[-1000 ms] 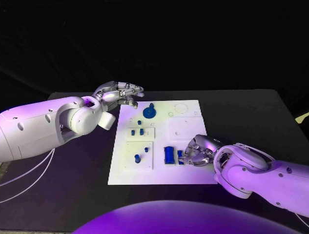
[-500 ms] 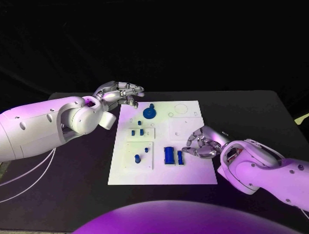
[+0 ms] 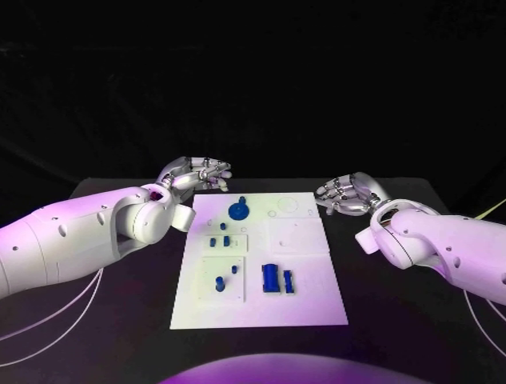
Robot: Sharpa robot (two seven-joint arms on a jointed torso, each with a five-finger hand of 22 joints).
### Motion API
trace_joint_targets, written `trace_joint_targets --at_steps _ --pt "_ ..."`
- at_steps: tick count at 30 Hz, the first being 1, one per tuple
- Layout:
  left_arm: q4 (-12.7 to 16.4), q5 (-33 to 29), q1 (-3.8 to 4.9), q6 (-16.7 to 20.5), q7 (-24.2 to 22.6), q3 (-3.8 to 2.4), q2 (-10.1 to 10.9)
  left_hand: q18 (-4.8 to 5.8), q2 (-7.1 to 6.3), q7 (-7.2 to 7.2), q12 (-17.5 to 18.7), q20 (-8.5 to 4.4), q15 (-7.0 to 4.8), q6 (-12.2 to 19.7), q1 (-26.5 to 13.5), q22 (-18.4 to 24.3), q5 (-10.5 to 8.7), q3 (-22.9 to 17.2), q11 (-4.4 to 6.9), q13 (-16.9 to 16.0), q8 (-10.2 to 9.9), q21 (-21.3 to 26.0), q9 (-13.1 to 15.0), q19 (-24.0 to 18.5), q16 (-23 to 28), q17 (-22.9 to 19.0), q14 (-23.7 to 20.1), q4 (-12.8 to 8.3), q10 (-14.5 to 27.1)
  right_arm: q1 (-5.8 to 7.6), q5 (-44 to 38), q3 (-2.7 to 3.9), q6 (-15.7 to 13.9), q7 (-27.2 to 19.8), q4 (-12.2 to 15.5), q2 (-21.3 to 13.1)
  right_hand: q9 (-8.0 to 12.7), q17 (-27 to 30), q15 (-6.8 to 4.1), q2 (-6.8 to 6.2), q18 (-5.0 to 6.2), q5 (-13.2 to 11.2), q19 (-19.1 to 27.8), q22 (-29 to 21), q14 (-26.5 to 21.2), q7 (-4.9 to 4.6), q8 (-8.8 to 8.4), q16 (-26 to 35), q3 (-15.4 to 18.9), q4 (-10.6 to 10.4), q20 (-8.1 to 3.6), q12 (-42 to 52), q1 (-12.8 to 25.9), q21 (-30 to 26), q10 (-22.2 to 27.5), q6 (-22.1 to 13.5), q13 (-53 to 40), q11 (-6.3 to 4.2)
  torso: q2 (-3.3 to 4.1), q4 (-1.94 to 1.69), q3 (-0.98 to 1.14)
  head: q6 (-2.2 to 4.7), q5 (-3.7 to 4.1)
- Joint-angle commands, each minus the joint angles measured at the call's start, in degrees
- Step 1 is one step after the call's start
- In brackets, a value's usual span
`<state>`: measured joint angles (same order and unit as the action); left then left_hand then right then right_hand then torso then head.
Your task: Assemble the parts on the task board
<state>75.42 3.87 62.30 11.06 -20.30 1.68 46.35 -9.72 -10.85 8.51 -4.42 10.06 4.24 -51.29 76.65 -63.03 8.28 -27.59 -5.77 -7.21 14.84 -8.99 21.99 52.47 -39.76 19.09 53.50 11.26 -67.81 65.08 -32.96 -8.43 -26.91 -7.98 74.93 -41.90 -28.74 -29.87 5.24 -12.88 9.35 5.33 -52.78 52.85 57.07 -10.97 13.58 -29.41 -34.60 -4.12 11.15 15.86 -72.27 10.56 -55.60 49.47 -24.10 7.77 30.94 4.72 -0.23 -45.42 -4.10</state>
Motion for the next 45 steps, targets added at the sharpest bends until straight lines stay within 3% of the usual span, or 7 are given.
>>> trace_joint_targets --at_steps 1,12,13,18,19,22,45 --pt "-1.7 -3.4 -0.44 5.1 -5.4 -0.05 -1.2 -0.31 -0.79 0.04 0.8 1.63 1.6 1.7 0.1 4.9 -0.62 0.4 -0.25 1.6 -1.5 4.9 -0.6 -3.8 8.3 -1.7 -2.7 0.8 2.5 0.17 15.5 0.12 10.6 -10.1 -6.7 2.4 1.8 3.4 1.32 0.91 1.04 0.0 1.0 -5.3 -2.2 -0.47 -0.94 7.1 1.3 0.9 1.64 -4.3 0.9 -4.2 -0.1 0.0 5.7 0.92 -1.03 0.35 -0.27 2.59 0.27" --pt "-7.7 -8.2 -2.83 8.3 -8.4 -0.15 -5.6 0.06 1.51 -1.27 0.9 6.41 3.19 6.9 0.5 28.4 -1.45 10.9 0.81 3.6 -6.0 5.6 -5.1 -19.4 28.9 -8.5 -16.0 2.0 18.1 -0.12 24.8 0.99 15.8 -14.9 -16.4 7.4 7.8 11.6 3.79 3.23 1.08 1.4 6.4 -22.1 -7.3 -1.44 -3.66 20.2 8.5 1.6 4.45 -12.2 3.2 -7.1 2.7 -1.9 18.2 2.46 -1.58 0.73 0.19 6.31 0.09" --pt "-7.2 -5.0 -2.53 6.2 -5.2 -0.09 -5.1 9.72 10.85 -8.51 4.4 -10.06 -4.24 51.3 -22.6 63.0 -8.28 27.6 5.77 7.2 -14.8 9.0 -22.0 -52.5 39.8 -19.1 -53.5 -11.3 67.8 -0.05 19.8 0.93 11.5 -10.9 -16.2 7.2 28.7 29.9 -5.24 12.88 -9.35 -5.3 52.8 -52.8 -57.1 10.97 -13.58 29.4 34.6 4.1 -11.15 -15.9 23.8 -10.6 55.6 -49.5 24.1 -7.77 -1.32 0.62 -0.01 5.62 0.05" --pt "-5.8 -4.9 -2.5 7.9 -5.5 -0.19 -4.9 9.72 10.85 -8.51 4.4 -10.06 -4.24 51.3 -30.7 63.0 -8.28 27.6 5.77 7.2 -14.8 9.0 -22.0 -52.5 39.8 -19.1 -53.5 -11.3 67.8 -0.32 20.5 1.35 9.9 -11.5 -14.4 6.7 28.7 29.9 -5.24 12.88 -9.35 -5.3 52.8 -52.8 -57.1 10.97 -13.58 29.4 34.6 4.1 -11.15 -15.9 31.2 -10.6 55.6 -49.5 24.1 -7.77 -1.07 -0.24 0.03 6.49 0.7" --pt "-5.3 -4.9 -2.49 8.6 -5.6 -0.23 -4.8 9.72 10.85 -8.51 4.4 -10.06 -4.24 51.3 -32.5 63.0 -8.28 27.6 5.77 7.2 -14.8 9.0 -22.0 -52.5 39.8 -19.1 -53.5 -11.3 67.8 -0.43 20.8 1.51 9.3 -11.7 -13.8 6.5 28.7 29.9 -5.24 12.88 -9.35 -5.3 52.8 -52.8 -57.1 10.97 -13.58 29.4 34.6 4.1 -11.15 -15.9 72.3 -10.6 55.6 -49.5 24.1 -7.77 -0.98 -0.57 0.05 6.83 0.95" --pt "-3.0 -4.8 -2.46 11.3 -6.1 -0.4 -4.4 9.72 10.85 -8.51 4.4 -10.06 -4.24 51.3 -76.6 63.0 -8.28 27.6 5.77 7.2 -14.8 9.0 -22.0 -52.5 39.8 -19.1 -53.5 -11.3 67.8 -0.86 22.0 2.17 6.8 -12.7 -11.0 5.6 28.7 29.9 -5.24 12.88 -9.35 -5.3 52.8 -52.8 -57.1 10.97 -13.58 29.4 34.6 4.1 -11.15 -15.9 72.3 -10.6 55.6 -49.5 24.1 -7.77 -0.58 -1.93 0.1 8.21 1.98" --pt "14.5 -3.9 -2.14 33.1 -9.5 -1.68 -1.7 9.72 10.85 -8.51 4.4 -10.06 -4.24 51.3 -76.6 63.0 -8.28 27.6 5.77 7.2 -14.8 9.0 -22.0 -52.5 39.8 -19.1 -53.5 -11.3 67.8 -4.92 33.0 8.43 -17.2 -21.8 15.0 -2.8 28.7 29.9 -5.24 12.88 -9.35 -5.3 52.8 -52.8 -57.1 10.97 -13.58 29.4 34.6 4.1 -11.15 -15.9 72.3 -10.6 55.6 -49.5 24.1 -7.77 0.24 -4.72 0.23 11.05 4.1"
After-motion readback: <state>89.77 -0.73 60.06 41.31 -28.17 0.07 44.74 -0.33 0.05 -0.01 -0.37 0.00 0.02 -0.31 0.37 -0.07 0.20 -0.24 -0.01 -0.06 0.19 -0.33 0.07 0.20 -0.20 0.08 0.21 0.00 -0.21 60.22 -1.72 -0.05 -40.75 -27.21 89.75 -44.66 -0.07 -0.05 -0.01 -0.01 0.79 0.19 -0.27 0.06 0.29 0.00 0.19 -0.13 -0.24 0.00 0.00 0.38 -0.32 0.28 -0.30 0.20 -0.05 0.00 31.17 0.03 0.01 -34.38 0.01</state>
